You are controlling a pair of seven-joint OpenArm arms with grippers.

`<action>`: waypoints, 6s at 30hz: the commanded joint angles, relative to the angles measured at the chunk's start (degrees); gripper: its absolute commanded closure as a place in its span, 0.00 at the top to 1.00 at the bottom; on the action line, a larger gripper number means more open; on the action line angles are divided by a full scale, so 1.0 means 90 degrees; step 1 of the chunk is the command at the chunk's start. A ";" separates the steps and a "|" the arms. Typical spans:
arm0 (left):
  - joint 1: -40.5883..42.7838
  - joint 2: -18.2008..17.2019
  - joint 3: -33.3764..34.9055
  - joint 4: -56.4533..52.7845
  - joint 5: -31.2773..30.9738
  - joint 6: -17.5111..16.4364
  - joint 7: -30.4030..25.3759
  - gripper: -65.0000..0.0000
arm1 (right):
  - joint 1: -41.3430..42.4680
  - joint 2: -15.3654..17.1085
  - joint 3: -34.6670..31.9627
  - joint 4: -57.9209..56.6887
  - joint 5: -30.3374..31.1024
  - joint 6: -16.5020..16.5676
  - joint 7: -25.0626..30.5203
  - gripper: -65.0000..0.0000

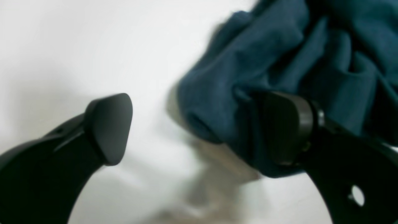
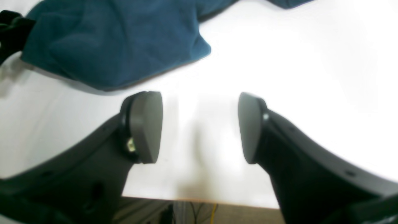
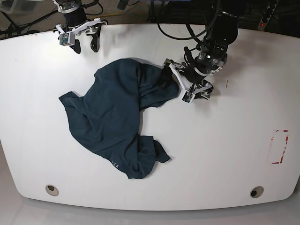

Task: Fold the T-shirt properly
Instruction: 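Move both grippers down to the crumpled teal T-shirt and grasp its edges, then lift the shirt with both grippers and stretch it apart between them, then drag the shirt with both grippers toward the robot, laying it flat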

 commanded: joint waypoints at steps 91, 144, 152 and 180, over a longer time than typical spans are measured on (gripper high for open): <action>0.1932 -0.0715 -0.2456 0.2869 -0.0166 -0.0016 0.0783 0.00 | 0.6413 0.0947 -0.0093 -0.2912 0.0041 0.1757 -0.4470 0.00; -0.0627 -0.1457 -0.3071 0.2771 -0.0147 -0.1286 0.4182 0.00 | 0.6648 0.1884 0.0044 -0.0939 0.0051 0.1757 -0.6023 0.00; 0.0496 -0.1487 -0.3091 0.2771 -0.0127 -0.1286 0.4182 0.00 | 0.5231 0.1611 0.0493 -0.0910 0.0061 0.1757 -0.6042 0.00; 0.1512 -0.1496 -0.3501 0.2771 -0.0137 -0.1296 0.4173 0.10 | 0.3581 0.1044 0.1333 -0.0900 0.0061 0.1757 -0.6032 0.00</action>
